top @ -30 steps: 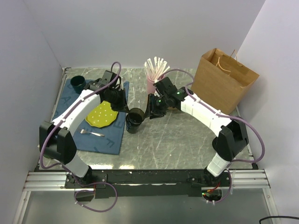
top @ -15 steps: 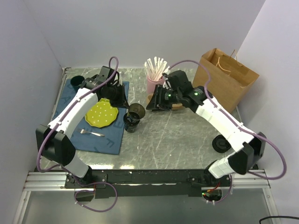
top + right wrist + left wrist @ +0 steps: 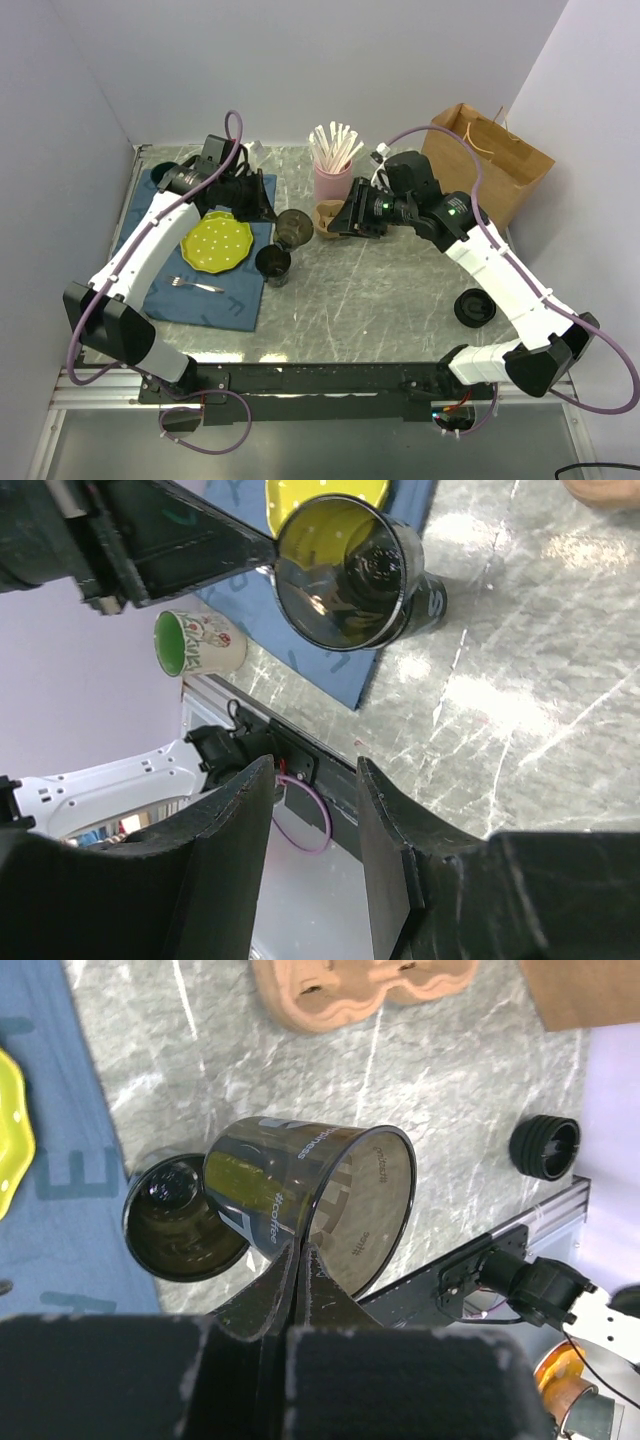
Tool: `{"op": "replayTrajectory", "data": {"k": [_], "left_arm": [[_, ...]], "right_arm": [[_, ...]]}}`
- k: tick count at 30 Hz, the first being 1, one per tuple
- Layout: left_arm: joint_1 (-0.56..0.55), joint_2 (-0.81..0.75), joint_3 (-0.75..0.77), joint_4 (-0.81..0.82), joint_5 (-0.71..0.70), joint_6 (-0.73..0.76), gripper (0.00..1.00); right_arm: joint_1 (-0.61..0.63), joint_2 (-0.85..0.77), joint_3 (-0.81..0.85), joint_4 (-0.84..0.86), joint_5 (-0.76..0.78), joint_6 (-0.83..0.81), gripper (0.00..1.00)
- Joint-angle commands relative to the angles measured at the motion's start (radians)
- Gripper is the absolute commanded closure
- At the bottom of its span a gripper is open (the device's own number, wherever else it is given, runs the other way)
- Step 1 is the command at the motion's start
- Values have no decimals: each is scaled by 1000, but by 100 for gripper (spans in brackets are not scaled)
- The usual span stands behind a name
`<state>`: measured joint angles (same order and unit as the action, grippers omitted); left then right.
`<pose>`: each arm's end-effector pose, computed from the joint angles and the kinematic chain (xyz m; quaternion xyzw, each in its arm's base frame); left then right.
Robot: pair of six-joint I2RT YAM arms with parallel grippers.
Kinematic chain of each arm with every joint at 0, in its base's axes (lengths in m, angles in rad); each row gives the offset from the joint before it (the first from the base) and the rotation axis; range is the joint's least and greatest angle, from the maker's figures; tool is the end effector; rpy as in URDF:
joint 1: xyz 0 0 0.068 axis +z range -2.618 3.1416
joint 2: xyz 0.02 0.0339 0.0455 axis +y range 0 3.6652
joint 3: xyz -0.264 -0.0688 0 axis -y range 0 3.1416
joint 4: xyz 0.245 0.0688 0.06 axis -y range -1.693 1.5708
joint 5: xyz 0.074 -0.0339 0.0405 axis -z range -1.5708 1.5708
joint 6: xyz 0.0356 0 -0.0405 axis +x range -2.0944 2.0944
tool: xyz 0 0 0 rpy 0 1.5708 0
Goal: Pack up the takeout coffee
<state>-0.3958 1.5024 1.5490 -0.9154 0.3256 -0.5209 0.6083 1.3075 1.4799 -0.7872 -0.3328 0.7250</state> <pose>0.2848 -0.1314 0.3660 -0.0023 0.9283 -0.2866 0.2369 0.2152 0.1640 0.4075 -0.0250 0.8786 0.3961 0.2656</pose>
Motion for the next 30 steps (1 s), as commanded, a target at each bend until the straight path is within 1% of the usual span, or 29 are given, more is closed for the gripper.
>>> {"op": "replayTrajectory", "data": {"k": [1,6,8,13,18,24,27,30], "left_arm": [[3,-60,37,110,58,-30,99],[-9,-90,-32,245,185,-85,99],[-26,-90,-76,298,205,-111,99],[-110,-56,-168,400,240,-168,99],[-167,5,-256,481,247,-182,99],[-219,65,-346,564,247,-189,99],[-244,90,-392,624,256,-206,99],[-261,110,-409,644,236,-203,99]], "right_arm": [[-10,-45,2,-29,35,2,54],[-19,-82,3,-53,72,-13,54],[-22,-96,-6,-67,93,-22,54],[-28,-163,-56,-80,153,-29,54],[-30,-244,-147,-92,210,-21,54],[-33,-319,-234,-101,239,4,53],[-35,-339,-262,-101,247,10,53],[-33,-340,-274,-106,248,13,53]]}}
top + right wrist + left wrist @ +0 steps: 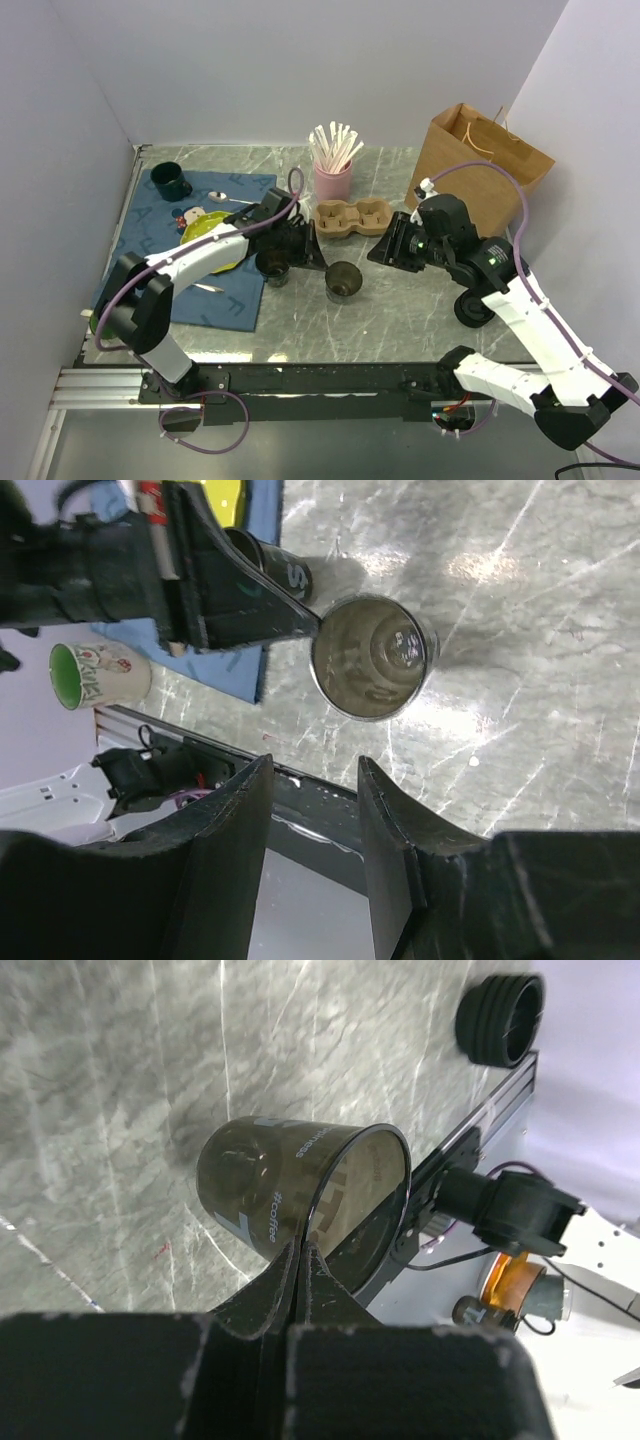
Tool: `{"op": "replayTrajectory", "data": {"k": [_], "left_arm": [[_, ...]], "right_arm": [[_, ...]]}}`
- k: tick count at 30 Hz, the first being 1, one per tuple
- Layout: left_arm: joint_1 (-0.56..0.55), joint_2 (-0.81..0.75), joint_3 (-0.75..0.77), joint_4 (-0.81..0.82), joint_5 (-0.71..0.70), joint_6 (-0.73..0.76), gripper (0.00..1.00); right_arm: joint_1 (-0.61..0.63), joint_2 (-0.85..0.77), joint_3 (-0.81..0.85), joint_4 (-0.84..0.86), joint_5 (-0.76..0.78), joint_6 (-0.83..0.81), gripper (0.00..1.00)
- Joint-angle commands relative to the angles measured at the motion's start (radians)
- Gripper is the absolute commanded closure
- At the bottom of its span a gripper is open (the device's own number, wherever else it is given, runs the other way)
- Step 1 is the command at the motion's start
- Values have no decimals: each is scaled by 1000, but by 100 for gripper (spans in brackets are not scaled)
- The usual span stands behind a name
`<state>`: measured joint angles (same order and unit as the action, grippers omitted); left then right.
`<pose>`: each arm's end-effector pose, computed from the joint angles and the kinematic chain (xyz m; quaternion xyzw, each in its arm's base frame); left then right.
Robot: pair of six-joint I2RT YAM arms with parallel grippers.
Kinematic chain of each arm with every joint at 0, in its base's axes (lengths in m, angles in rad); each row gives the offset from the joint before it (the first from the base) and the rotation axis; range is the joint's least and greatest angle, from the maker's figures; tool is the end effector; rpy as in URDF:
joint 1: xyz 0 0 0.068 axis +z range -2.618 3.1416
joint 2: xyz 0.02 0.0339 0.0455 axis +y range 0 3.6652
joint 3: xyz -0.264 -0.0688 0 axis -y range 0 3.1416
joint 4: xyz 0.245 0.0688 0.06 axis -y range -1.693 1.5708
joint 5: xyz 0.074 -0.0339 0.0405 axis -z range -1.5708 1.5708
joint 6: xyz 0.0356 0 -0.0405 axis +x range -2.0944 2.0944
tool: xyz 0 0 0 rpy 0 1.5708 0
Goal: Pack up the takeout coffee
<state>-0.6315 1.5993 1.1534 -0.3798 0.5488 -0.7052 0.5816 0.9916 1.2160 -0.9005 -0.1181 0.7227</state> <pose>0.2677 -0.2188 0.2491 0.0655 0.8996 -0.4152 0.1186 0.1534 0.1059 0.3790 0.0380 0.8996 0.3044 0.3109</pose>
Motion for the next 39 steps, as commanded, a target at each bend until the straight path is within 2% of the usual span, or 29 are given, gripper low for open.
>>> {"op": "replayTrajectory", "data": {"k": [1,6,15,18,19,21,22,24,25,28,30,39], "left_arm": [[-28,17,-17,110,10,-17,99],[-28,50,-9,72,-18,6,98],[-28,33,29,19,-95,44,81],[-28,27,96,-77,-185,88,69],[-28,15,110,-93,-202,108,62],[-28,-5,138,-131,-251,124,54],[-28,-30,143,-137,-262,134,46],[-28,-61,143,-146,-291,141,39],[-30,-91,138,-151,-303,144,24],[-30,-143,135,-194,-363,144,6],[-30,-168,135,-231,-394,145,1],[-28,-298,101,-263,-420,176,3]], "right_arm": [[-6,-22,-10,2,40,14,53],[-8,-30,-12,-11,52,15,53],[-20,-8,11,-72,116,9,53],[-71,12,45,-168,165,18,53],[-115,13,50,-196,196,17,53],[-185,16,42,-257,219,6,53],[-269,16,33,-270,224,-15,53],[-337,19,5,-281,241,-60,53],[-398,25,-13,-279,248,-72,53],[-483,77,-51,-275,267,-114,53],[-549,137,-68,-282,307,-130,54],[-736,255,-196,-163,317,-193,57]]}}
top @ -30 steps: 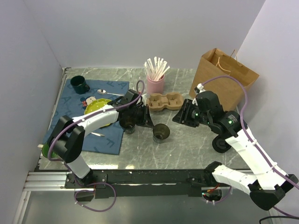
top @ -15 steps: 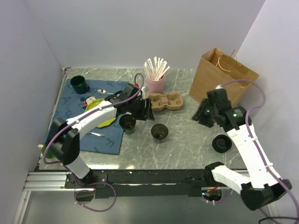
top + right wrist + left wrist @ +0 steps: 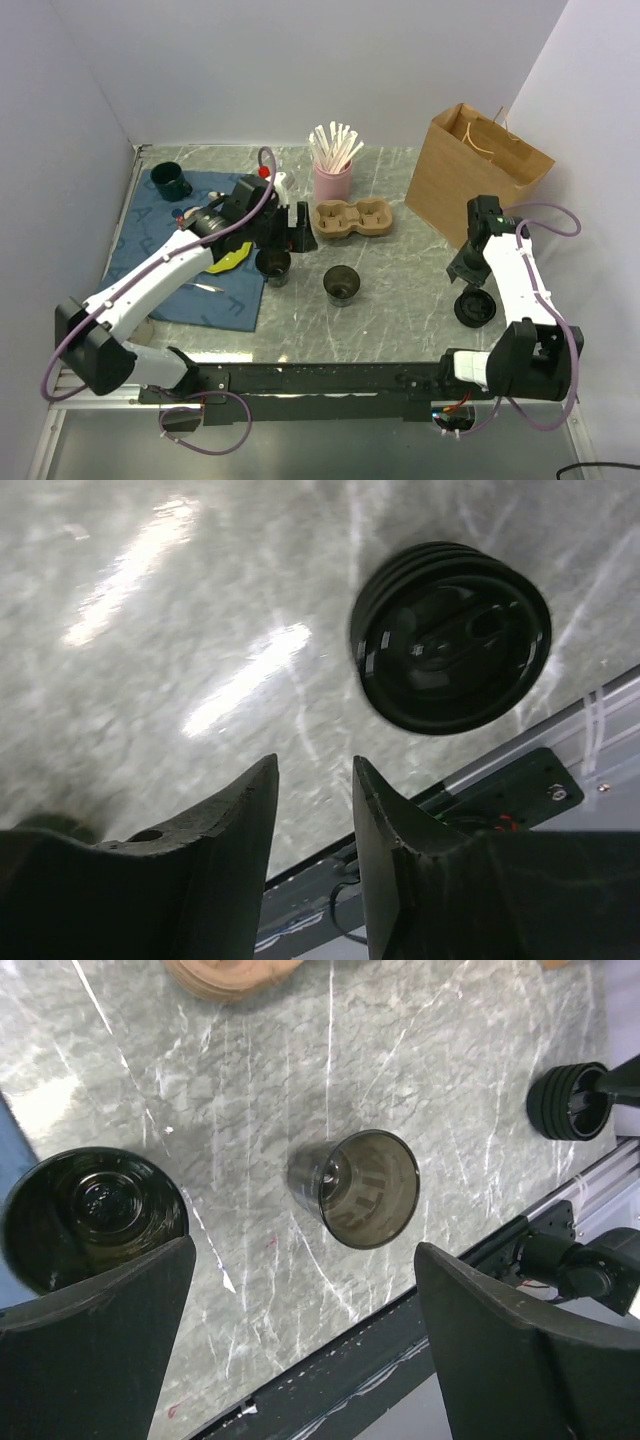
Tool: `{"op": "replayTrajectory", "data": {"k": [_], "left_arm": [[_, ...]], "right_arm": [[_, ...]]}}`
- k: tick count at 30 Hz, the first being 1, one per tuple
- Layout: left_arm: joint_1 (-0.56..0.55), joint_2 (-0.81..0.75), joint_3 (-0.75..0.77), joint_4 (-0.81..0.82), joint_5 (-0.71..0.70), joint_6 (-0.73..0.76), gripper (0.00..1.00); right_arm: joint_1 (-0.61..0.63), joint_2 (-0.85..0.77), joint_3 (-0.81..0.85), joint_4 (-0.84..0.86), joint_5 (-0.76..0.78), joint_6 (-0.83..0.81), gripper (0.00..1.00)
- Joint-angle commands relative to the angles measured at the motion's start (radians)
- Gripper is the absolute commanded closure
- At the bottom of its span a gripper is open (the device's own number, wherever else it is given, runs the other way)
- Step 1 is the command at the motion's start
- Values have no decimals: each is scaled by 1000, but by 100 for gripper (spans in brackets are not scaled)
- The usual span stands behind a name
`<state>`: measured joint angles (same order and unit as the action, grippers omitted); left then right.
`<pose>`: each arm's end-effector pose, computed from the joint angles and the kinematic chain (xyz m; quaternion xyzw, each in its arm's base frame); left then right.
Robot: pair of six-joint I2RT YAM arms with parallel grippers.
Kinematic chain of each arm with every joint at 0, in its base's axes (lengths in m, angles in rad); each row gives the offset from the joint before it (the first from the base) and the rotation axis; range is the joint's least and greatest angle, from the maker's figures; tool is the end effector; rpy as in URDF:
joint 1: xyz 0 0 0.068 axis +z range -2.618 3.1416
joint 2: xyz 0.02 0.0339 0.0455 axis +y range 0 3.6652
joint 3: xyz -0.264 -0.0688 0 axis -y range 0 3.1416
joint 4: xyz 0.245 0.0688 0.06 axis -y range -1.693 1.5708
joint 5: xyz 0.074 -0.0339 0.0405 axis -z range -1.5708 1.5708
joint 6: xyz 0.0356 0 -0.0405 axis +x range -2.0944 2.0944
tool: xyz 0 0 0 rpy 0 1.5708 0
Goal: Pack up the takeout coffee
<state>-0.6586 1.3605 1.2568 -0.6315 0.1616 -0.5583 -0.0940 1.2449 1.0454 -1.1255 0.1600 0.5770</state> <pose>0.2304 -0.1855 0.3328 0.0784 0.9082 -0.2917 0.2897 0.2126 -0.0257 0.2680 0.3350 0.9309 -0.0478 0.1376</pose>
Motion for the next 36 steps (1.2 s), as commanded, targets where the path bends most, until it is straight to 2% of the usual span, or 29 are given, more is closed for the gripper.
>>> {"op": "replayTrajectory", "data": {"k": [1,6,12,22,26,36], "left_arm": [[-3,-73,-7,-7,-37,34,3],[-1,-57,-17,7,-66,52,3],[-1,-11,6,-19,-71,54,3],[-1,19,39,-30,-85,58,3],[-1,25,38,-28,-79,55,3],[-1,34,56,-39,-82,61,3]], "right_arm": [[-73,5,-44,81,38,-51,57],[-110,50,-91,144,56,-77,58],[-159,106,-124,246,3,-117,59],[-162,142,-134,285,13,-120,61],[-164,159,-133,290,18,-120,65],[-165,165,-143,286,18,-105,66]]}}
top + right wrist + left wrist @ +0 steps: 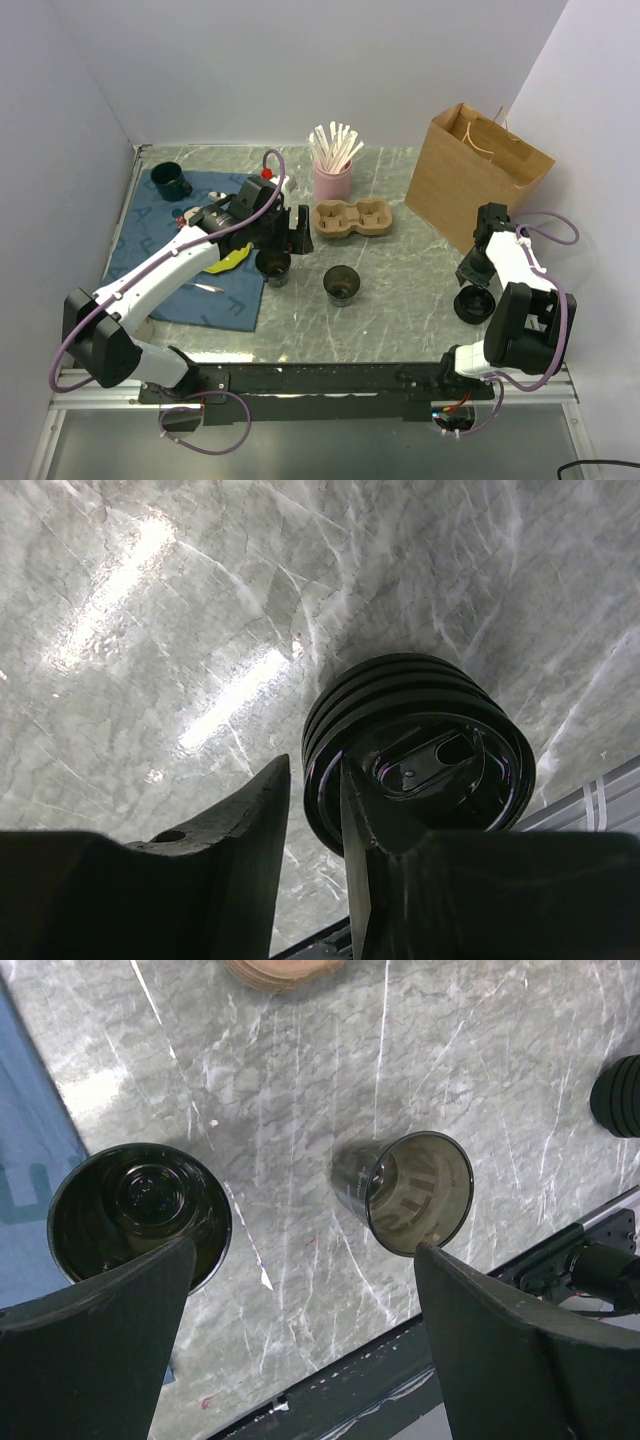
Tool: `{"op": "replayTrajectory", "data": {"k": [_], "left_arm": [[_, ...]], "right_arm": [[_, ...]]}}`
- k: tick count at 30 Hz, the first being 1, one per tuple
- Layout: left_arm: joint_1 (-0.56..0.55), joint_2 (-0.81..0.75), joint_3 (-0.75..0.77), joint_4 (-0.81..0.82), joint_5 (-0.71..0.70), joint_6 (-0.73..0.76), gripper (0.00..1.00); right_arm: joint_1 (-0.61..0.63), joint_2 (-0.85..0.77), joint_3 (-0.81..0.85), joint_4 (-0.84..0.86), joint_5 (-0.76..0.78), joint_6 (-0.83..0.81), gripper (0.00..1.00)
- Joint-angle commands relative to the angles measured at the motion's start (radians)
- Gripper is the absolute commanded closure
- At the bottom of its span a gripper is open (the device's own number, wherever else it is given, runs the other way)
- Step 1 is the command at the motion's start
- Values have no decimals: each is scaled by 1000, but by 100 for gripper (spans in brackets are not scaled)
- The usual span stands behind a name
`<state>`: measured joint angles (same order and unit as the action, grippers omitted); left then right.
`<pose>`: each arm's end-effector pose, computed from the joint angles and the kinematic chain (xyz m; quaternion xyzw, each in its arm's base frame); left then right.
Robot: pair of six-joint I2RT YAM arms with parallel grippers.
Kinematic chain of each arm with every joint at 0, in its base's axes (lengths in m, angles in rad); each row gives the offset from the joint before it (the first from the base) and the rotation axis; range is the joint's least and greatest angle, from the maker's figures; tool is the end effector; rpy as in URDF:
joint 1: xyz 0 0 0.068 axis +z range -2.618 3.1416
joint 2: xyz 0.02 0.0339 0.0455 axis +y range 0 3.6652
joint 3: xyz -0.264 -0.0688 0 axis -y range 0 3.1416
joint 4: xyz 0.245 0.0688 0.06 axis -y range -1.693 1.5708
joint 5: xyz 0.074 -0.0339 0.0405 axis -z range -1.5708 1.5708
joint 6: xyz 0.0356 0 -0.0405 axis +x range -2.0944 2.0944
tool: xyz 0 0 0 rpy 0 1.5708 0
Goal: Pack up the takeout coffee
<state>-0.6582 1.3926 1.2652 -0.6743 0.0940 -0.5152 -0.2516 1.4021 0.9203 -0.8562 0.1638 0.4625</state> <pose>0.2353 -0.1861 0.3231 0.0837 0.9223 -0.2437 0.2879 0.2366 -0.0668 0.2072 0.3549 0.9242 -0.0686 0.1237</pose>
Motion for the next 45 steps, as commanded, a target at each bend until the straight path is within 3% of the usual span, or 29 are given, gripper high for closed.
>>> {"op": "replayTrajectory", "data": {"k": [1,8,16,28,31,34,35,36,38,39,43,45], "left_arm": [[-1,3,46,2,-13,18,3],[-1,-6,46,2,-10,11,3],[-1,-15,49,10,-2,7,3],[-1,-35,54,19,9,1,3],[-1,-43,62,48,50,0,2],[-1,-50,66,87,101,-15,1],[-1,-59,66,97,113,-17,2],[-1,-66,65,110,148,-20,3],[-1,-84,60,148,168,-34,4],[-1,-92,59,159,174,-42,5],[6,-93,101,176,252,-110,8],[12,-81,144,173,311,-134,9]], "right_arm": [[-6,8,-21,19,11,10,66],[-6,-14,-23,5,23,4,82],[-6,-67,11,-49,19,2,77],[-5,-132,80,-136,26,1,83],[0,-182,132,-168,-32,-4,85],[28,-245,186,-164,-159,-19,85],[34,-262,196,-144,-252,-28,85],[38,-288,198,-121,-458,-45,85],[63,-319,209,-26,-645,-41,88],[111,-359,213,24,-793,-22,88],[299,-466,216,408,-1036,85,84],[380,-509,203,530,-1073,183,84]]}}
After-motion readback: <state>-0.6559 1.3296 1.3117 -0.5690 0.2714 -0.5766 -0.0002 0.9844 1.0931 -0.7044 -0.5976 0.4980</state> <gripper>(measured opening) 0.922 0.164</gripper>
